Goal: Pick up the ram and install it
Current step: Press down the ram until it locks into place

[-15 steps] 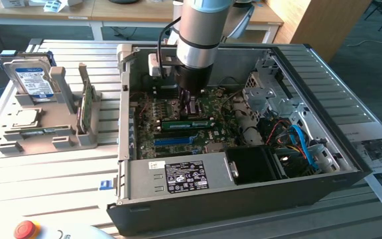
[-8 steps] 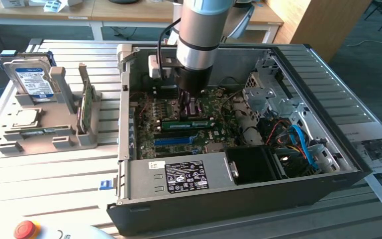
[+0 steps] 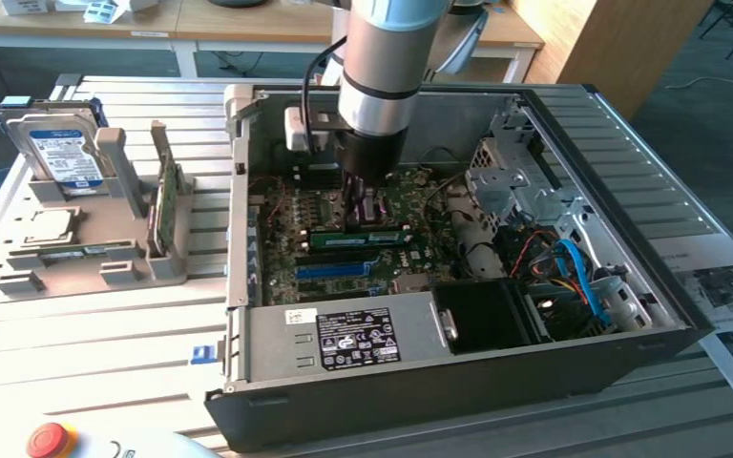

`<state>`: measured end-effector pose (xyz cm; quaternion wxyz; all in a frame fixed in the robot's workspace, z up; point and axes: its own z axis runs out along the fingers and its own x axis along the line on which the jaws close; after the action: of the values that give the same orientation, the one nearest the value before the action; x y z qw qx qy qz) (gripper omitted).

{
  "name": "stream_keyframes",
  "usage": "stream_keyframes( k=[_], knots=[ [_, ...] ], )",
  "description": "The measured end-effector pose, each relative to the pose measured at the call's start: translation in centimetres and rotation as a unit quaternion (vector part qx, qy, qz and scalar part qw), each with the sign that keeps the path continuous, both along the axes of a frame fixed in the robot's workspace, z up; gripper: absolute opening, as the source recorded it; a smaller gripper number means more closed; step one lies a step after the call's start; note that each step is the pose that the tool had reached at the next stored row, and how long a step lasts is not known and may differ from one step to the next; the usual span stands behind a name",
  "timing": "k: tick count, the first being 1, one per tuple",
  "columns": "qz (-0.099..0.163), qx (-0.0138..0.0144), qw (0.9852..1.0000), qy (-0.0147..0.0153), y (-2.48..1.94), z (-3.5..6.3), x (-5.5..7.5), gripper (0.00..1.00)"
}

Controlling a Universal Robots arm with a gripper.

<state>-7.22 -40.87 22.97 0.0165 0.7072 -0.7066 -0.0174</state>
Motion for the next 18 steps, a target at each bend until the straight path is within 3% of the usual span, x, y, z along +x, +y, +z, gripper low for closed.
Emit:
stream_keyframes(
  k=[18],
  knots=[
    [0.000,0.0000,1.0000,0.0001,0.00,-0.30,0.00,0.11]
  ],
)
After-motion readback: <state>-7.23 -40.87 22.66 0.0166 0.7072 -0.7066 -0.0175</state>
